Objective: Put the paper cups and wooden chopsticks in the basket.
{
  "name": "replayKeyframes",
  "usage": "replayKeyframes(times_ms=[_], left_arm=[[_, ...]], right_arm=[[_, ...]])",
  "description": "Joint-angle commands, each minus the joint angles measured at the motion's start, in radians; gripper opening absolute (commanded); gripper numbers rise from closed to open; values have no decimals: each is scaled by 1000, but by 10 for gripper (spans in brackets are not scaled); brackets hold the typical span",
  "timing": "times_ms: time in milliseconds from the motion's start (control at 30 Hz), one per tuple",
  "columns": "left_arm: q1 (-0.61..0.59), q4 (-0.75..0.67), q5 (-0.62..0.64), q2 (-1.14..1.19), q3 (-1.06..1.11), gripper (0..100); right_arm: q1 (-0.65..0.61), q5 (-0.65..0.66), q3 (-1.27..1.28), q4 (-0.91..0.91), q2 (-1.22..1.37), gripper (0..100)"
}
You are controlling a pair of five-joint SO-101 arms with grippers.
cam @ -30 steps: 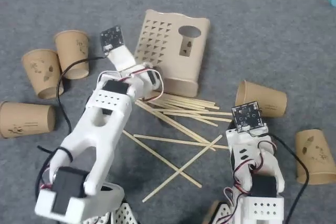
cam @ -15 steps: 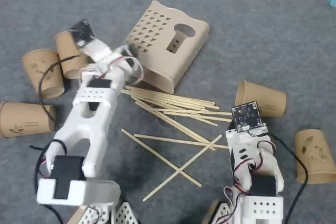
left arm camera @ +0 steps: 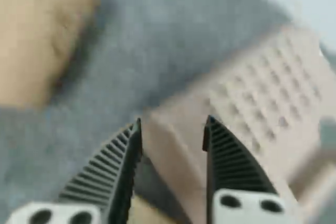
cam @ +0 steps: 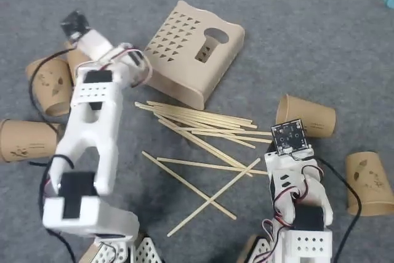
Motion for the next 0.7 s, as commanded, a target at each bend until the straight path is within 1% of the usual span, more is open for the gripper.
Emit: replayKeyframes(times_ms=[0,67,133,267,333,467,667], left_arm=[[97,152,-9,-166,-44,181],[144,215,-9,-215,-44,180],[173,269,17,-239,-44,154],[178,319,126,-232,-42,1],[164,321,150,-206,-42,17],[137,302,203,-110,-47,11],[109,109,265,68,-50,11]], right_arm=[[4,15,14,1,-16,9],[4,15,14,1,-16,9],[4,15,14,1,-16,9],[4,15,14,1,-16,9],[4,15,14,2,-16,9],[4,15,14,7,-16,9],[4,15,14,8,-16,9]])
